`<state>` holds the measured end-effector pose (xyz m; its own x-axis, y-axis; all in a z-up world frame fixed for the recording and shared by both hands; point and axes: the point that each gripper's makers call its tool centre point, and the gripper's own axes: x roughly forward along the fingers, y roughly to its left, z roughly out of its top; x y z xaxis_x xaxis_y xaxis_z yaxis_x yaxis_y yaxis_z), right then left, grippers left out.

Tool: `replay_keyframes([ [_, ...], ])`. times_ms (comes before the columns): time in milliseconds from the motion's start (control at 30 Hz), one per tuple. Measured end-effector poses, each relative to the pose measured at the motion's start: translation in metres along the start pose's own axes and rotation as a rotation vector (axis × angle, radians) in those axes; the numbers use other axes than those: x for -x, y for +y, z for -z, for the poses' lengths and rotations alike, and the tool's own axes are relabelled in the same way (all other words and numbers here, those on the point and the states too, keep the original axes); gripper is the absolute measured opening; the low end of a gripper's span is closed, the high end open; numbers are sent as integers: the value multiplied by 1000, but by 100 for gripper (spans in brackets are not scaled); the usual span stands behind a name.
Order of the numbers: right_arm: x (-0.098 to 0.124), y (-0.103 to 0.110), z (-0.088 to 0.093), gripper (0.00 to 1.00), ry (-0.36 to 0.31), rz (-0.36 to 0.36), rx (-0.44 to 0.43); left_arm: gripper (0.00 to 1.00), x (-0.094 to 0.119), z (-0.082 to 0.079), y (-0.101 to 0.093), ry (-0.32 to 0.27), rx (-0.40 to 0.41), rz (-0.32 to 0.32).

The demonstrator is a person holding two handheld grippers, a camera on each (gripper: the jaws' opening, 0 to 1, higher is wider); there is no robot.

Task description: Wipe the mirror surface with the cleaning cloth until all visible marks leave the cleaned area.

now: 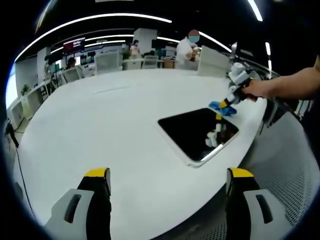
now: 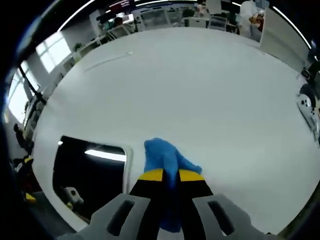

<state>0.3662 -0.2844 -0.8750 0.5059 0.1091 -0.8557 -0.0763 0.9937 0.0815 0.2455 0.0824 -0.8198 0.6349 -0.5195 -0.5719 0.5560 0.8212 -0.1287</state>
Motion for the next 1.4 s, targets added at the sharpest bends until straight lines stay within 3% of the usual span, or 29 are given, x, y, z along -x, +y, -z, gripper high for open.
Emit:
replay_keyframes([
  [33,4,5,1,9,-8,-47,63,96,0,0,0,0,0,-1],
  [100,10,6,1,15,-22,-48,49,96,1,-1,0,-2,1,-3],
  [167,15,11,-6,16,-85,-107,82,96,1,-1,0,-2,2,-3],
  [267,27,5,2,19,-69,-131,69,96,0,-1,0,-4,17,1],
  [333,40,9,-6,27,-157,-196,127,96,1,-1,-1,-5,13,0],
  [400,51,5,-7,31,-204,-228,219,96,1,-2,-1,-11,16,-2],
  [433,54,-1,-8,29,-222,-199,231,96,1,-3,0,-15,14,-5],
  [467,64,-6,-5,27,-228,-181,295,96,1,-3,0,-16,14,-7],
  [533,76,-6,-5,25,-267,-189,284,96,1,-2,0,-9,13,-9],
  [600,87,-8,0,33,-287,-218,263,96,1,-2,-1,-4,8,-4],
  [700,99,-20,2,47,-356,-181,319,96,0,-2,-1,-3,10,-6],
  [767,105,-25,11,46,-356,-163,357,97,0,-3,-3,-6,8,-8],
  [867,109,-29,25,55,-357,-178,330,97,0,-3,-2,-1,-2,-9],
  [933,111,-32,32,71,-369,-188,310,97,0,-3,-1,-6,6,-13],
  [1033,112,-35,36,86,-401,-191,291,97,1,-4,-1,-11,11,-12],
  [1100,112,-29,38,93,-429,-247,245,97,0,-3,-1,-7,8,-9],
  [1167,111,-19,45,97,-432,-308,240,97,0,-2,-2,-4,8,-5],
  [1400,104,-14,53,100,-462,-276,237,97,1,-4,2,-14,15,-21],
])
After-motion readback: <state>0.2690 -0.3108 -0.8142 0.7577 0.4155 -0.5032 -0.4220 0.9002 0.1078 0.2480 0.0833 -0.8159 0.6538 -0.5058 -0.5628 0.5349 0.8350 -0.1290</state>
